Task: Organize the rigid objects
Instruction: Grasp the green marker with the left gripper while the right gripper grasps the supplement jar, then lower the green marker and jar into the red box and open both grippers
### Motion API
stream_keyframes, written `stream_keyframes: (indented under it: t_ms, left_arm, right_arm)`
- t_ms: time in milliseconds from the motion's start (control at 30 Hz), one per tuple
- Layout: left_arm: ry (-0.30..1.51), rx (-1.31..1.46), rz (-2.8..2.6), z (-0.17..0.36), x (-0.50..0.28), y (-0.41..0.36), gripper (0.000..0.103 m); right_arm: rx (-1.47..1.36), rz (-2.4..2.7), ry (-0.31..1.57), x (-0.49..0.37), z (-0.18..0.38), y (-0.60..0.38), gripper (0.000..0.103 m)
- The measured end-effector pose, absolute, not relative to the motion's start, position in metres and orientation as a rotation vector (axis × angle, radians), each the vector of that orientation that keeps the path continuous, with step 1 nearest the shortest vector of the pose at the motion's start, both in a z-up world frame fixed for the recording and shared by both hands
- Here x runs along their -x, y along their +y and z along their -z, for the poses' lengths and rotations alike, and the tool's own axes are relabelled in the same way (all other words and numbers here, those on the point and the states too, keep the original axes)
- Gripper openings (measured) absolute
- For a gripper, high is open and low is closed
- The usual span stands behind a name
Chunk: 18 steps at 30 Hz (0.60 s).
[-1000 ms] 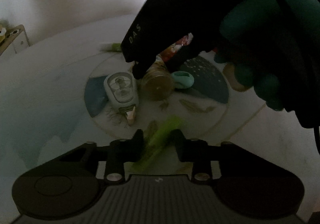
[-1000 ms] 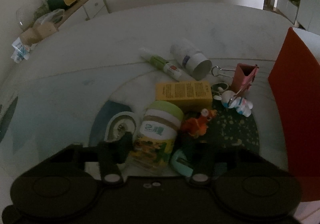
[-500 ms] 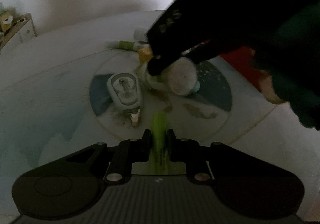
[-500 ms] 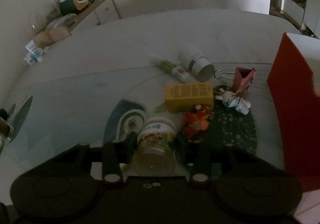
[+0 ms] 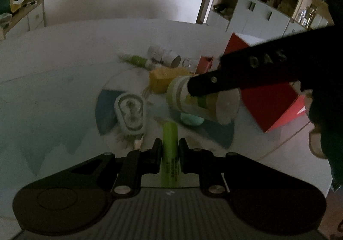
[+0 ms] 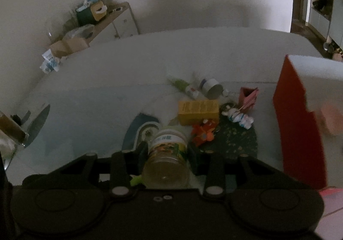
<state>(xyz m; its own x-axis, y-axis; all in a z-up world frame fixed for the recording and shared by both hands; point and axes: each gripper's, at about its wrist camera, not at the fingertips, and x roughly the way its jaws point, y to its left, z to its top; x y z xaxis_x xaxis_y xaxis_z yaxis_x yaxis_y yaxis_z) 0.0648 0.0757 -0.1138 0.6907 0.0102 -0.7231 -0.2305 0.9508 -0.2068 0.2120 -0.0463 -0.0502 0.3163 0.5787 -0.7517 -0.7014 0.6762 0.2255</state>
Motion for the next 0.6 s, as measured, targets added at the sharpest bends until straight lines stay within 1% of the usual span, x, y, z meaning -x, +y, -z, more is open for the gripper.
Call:
stream_keyframes:
  t_ms: [300,600]
  left_arm:
    - [0.768,0.283,-0.103,0.072,-0.089,0.06,0.016]
    - [0.763,0.263,-0.074,0.042,-0.138,0.021,0.016]
  right_arm:
    - [0.098,-0.836,0.847,-0.227,0.017,-0.085,0.039]
    - [0.056,-0.82,0.794,-0.26,-0.003,-0.137,0.039]
